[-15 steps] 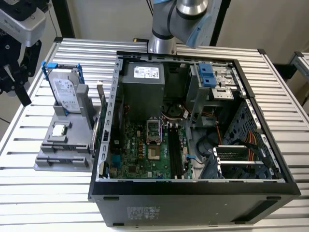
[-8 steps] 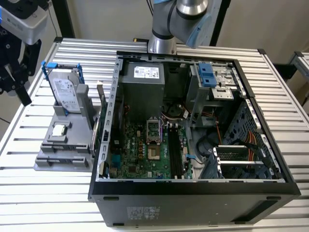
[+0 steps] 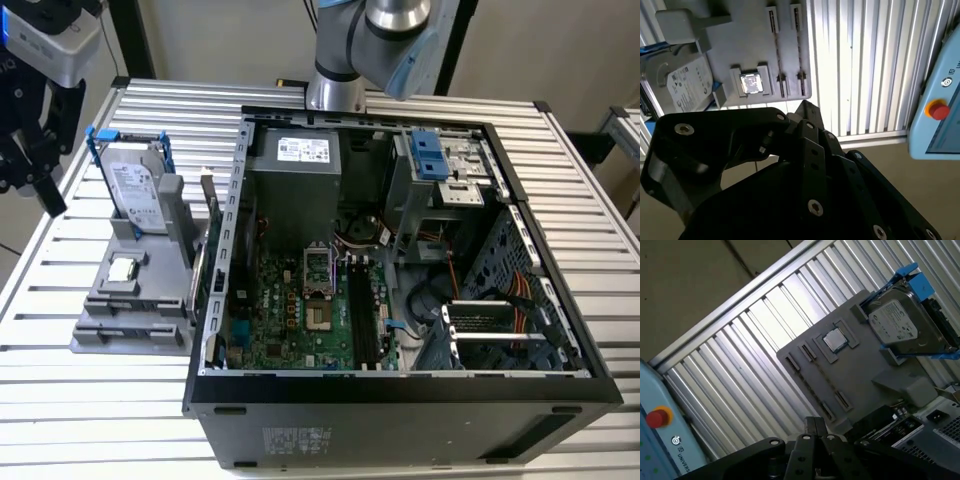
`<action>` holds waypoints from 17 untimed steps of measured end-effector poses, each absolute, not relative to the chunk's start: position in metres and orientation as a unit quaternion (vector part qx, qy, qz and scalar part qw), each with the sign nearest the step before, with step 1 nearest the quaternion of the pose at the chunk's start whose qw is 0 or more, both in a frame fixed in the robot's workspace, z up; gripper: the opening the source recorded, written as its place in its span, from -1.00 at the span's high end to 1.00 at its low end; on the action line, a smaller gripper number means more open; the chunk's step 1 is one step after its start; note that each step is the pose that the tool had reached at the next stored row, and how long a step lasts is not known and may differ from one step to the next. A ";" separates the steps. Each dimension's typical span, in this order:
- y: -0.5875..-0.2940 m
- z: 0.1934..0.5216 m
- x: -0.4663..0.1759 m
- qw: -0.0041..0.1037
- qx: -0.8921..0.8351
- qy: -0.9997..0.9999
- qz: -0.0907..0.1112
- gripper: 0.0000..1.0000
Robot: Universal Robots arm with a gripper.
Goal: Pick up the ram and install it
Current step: 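Pick up the ram and move it above insertion slot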
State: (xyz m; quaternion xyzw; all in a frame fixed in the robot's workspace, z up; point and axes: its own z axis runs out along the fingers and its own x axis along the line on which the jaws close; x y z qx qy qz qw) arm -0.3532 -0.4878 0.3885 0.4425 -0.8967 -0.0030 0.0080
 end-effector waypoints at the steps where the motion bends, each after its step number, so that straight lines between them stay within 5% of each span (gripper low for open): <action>1: -0.487 0.388 -0.353 0.008 0.444 -0.896 -0.003 1.00; 17: -0.477 0.388 -0.353 0.008 0.477 -0.879 -0.002 1.00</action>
